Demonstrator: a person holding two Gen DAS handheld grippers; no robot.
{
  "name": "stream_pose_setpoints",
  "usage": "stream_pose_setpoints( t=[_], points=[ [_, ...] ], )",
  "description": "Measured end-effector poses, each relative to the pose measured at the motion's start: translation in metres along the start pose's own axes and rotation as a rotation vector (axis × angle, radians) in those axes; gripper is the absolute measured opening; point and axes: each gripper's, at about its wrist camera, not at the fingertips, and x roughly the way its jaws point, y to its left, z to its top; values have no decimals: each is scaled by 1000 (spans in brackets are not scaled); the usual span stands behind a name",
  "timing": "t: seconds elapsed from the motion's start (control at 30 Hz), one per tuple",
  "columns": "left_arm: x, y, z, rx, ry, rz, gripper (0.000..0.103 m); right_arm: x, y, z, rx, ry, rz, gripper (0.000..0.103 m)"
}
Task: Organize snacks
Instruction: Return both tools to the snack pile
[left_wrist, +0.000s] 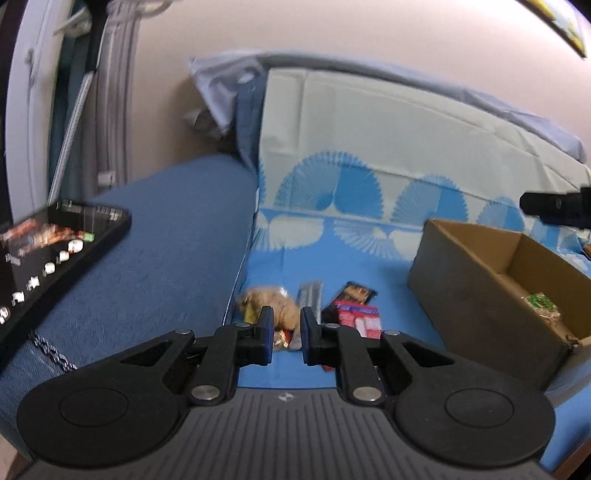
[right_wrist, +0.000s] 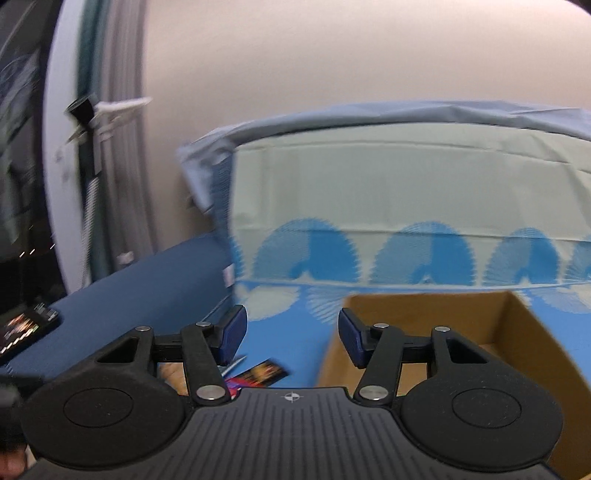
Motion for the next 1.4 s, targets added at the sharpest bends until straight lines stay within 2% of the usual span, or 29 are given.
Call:
stream_pose_setpoints(
  t=[0.2, 0.3, 0.5, 0.6, 0.73, 0.97, 1.07, 1.27, 1.33, 1.4],
  points=[
    [12, 11, 1, -56, 71, 36, 21, 27, 50, -18, -47, 115, 104, 57],
    [16, 5, 2, -25, 74, 51, 22, 44, 66, -29, -22, 207, 116, 57],
    [31, -5, 3, 23, 88, 104, 23, 88, 79, -56, 26, 416, 25, 62],
    [40, -12, 2, 64, 95, 134, 30, 105, 81, -67, 65, 487, -7, 72],
    [53, -22, 1, 119, 101, 170, 41, 118, 85, -82, 68, 541, -53, 79],
    [70, -30, -1, 161, 102, 209, 45, 142, 84, -95, 73, 605, -128, 80],
    [78, -33, -2, 179, 107, 220, 47, 147, 86, -100, 44, 619, -147, 75],
    [89, -37, -4, 201, 112, 256, 46, 148, 84, -104, -1, 626, -149, 43],
    [92, -35, -4, 195, 114, 267, 35, 144, 81, -103, -12, 623, -135, 29],
    [93, -30, -2, 166, 129, 269, 25, 140, 80, -103, -25, 624, -123, 22]
  ],
)
